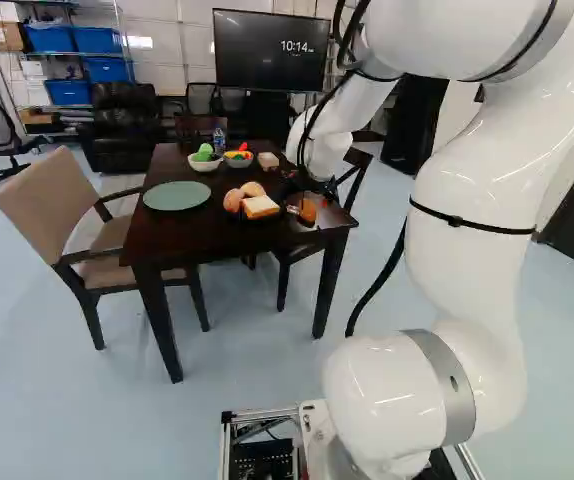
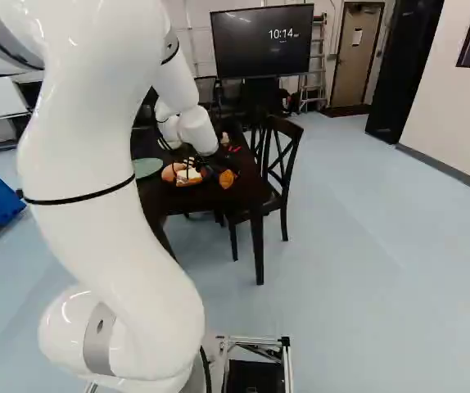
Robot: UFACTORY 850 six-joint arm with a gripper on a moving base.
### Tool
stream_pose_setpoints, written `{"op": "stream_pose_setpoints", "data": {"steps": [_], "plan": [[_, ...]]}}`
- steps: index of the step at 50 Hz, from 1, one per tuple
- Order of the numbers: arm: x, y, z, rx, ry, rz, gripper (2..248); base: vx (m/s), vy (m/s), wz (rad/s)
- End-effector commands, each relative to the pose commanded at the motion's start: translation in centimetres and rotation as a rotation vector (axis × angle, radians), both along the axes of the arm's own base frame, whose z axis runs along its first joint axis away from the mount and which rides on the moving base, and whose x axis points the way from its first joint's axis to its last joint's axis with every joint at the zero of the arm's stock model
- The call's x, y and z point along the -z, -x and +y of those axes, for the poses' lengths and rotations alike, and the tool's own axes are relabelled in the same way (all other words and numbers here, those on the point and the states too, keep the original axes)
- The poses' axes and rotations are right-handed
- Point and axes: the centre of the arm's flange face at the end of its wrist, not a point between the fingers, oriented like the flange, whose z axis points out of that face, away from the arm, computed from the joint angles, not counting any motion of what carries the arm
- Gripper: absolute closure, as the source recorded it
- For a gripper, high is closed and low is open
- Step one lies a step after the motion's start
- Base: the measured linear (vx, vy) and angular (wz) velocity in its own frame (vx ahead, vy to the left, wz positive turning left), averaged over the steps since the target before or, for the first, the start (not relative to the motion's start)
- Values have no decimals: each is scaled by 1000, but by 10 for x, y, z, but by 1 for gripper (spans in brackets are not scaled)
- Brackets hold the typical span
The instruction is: Move the croissant to the empty plate
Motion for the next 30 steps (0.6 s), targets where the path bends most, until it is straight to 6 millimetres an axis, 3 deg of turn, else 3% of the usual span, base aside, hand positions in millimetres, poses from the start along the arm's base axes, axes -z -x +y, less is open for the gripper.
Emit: {"op": "stream_pose_setpoints", "data": {"steps": [19,30], "plan": [[0,-9,-20,-5,34,-3,3,0,0,0],[1,-8,-21,-35,58,14,3,0,0,0]]}}
